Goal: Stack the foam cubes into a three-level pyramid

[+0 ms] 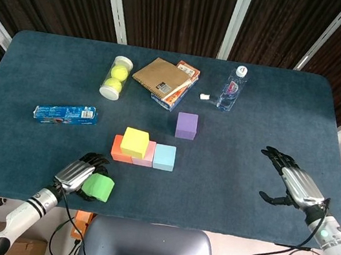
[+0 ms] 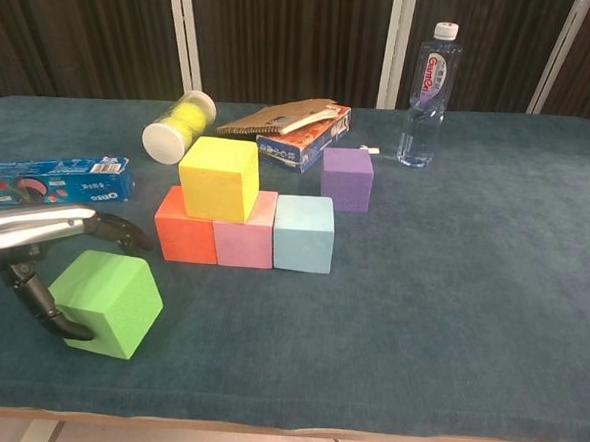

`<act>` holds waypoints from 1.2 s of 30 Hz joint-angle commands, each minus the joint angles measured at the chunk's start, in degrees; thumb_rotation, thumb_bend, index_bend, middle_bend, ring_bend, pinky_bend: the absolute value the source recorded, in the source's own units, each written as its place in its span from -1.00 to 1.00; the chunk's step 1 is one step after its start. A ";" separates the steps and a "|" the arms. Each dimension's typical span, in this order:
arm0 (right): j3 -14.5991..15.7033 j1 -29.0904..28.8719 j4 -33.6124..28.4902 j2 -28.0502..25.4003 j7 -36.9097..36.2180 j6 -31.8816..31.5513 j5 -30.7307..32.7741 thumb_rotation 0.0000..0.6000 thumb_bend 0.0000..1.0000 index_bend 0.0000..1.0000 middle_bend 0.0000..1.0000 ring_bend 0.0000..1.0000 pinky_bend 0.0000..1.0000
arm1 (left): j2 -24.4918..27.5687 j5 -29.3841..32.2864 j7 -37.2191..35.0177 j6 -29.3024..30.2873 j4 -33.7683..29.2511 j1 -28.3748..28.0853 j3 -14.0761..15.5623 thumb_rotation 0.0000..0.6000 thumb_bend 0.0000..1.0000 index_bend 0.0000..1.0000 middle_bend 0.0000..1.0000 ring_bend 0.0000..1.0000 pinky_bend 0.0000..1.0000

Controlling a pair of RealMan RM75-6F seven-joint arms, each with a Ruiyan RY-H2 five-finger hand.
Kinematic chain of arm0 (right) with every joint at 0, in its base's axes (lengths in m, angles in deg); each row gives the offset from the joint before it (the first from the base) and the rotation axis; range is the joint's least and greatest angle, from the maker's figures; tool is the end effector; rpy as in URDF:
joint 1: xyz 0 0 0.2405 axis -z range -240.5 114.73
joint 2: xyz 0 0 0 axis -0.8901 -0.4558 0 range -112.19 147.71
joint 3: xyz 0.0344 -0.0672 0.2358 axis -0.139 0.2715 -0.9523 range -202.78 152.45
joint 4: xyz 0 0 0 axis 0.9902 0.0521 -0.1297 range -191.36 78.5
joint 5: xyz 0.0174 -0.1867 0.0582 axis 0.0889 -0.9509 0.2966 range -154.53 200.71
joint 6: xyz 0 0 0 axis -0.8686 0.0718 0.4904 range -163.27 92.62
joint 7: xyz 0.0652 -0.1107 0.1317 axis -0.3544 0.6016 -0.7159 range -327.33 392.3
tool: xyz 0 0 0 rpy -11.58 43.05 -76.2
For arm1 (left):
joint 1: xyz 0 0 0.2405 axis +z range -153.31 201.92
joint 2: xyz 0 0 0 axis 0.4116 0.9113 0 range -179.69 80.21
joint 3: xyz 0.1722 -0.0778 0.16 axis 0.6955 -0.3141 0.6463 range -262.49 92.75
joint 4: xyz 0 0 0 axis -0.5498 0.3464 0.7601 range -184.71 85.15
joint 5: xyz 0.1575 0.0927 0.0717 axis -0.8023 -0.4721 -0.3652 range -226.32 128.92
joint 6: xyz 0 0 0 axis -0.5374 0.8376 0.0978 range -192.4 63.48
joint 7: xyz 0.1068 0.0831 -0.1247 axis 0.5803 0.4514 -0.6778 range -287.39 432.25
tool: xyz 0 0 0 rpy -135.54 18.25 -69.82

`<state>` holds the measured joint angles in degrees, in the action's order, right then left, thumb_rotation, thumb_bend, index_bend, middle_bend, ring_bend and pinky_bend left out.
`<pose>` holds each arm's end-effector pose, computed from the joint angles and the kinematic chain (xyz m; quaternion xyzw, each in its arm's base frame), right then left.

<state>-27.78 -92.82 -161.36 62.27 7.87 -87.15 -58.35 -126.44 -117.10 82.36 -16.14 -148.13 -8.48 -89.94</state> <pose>-0.2206 -0.3081 0.1658 0.6675 -0.5274 0.3547 0.3878 -0.1813 0.3020 -0.0035 -0.7419 -0.4877 -0.3157 0.3349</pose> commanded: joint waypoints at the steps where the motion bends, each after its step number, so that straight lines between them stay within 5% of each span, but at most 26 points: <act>1: -0.36 0.12 1.50 0.10 -2.67 0.43 -0.53 1.00 -0.59 -1.00 -1.00 -1.00 -1.00 | -0.76 1.84 1.21 1.30 -2.19 -0.42 -0.54 1.00 -0.80 -0.06 -0.56 -0.78 -0.67; 14: -1.39 -1.04 6.83 -0.51 -14.52 2.79 -3.33 1.00 -0.59 -1.00 -1.00 -1.00 -1.00 | -13.55 17.95 15.48 7.66 -4.15 -6.24 -3.22 0.98 -0.80 -0.06 -0.40 -0.65 -0.54; 18: -1.48 -1.41 8.27 -0.23 -16.61 3.58 -3.67 1.00 -0.59 -1.00 -1.00 -1.00 -1.00 | -16.56 20.52 20.08 10.95 -3.98 -8.00 -3.70 0.80 -0.81 -0.07 -0.40 -0.64 -0.54; 26: -1.09 -1.31 9.19 0.39 -16.43 3.67 -4.41 1.00 -0.59 -1.00 -1.00 -1.00 -1.00 | -17.78 16.61 19.83 13.78 -1.84 -8.09 -3.22 0.54 -0.99 -0.58 -0.40 -0.59 -0.54; 36: -0.40 -0.35 7.51 1.26 -12.17 2.19 -5.13 1.00 -0.59 -1.00 -1.00 -1.00 -1.00 | -14.10 11.38 21.25 17.45 -7.41 -5.81 0.69 0.54 -1.00 -0.61 -0.40 -0.59 -0.54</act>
<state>-28.54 -93.67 -153.22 63.25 -5.67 -84.18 -62.98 -142.23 -104.25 103.00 -0.29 -153.25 -15.27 -90.33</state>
